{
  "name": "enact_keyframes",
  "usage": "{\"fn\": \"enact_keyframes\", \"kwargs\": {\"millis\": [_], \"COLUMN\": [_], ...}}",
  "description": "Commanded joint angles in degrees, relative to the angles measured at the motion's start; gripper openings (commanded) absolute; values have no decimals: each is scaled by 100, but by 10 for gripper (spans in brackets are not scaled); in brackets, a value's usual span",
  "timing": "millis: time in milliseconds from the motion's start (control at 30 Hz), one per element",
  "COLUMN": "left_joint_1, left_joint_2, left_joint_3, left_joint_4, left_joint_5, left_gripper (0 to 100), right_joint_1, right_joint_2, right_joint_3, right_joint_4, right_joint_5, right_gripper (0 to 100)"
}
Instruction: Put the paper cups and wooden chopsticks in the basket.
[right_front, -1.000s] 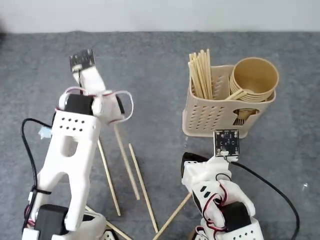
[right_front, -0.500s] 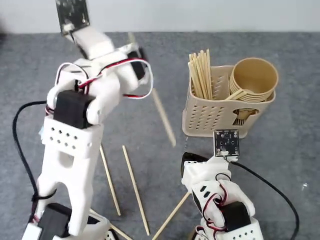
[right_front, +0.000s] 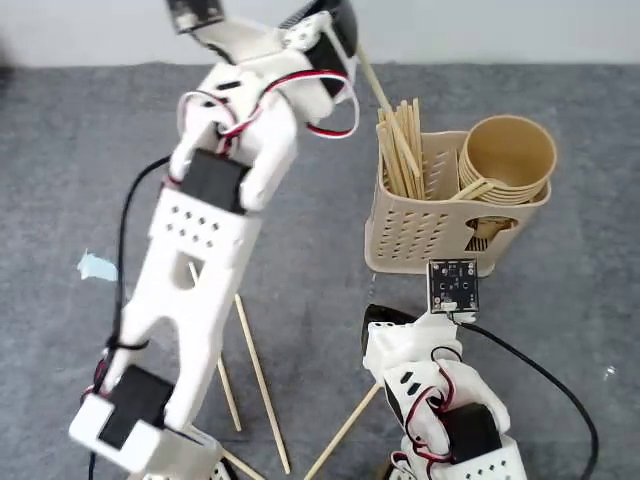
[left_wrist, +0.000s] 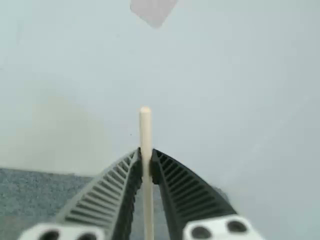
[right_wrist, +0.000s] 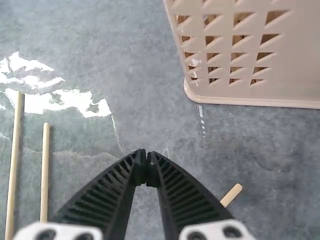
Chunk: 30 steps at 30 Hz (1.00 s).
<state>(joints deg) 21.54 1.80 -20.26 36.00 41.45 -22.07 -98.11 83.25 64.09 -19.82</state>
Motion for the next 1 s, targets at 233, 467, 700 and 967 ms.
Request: {"fn": "enact_keyframes", "kwargs": {"millis": [233,467,700,967], "left_joint_1": [264,281,-149,-1046], "left_joint_2": [-35,-695,-1222,-1275], "left_joint_3": [-215,-215,-189,-180], "left_joint_4": [1046,1987,3393,5688], "left_joint_5": [-492,-492,-492,-519], "left_gripper": [183,185,141,141], "right_joint_1": [13,13,84,1464], "right_joint_2": [13,13,13,13], "right_joint_3": [-18,-18,-62,-774], "right_joint_4": [-136,-136,-136,-92], "right_joint_5": [-53,-53,-53,-35], "right_gripper": [13,13,13,13]}}
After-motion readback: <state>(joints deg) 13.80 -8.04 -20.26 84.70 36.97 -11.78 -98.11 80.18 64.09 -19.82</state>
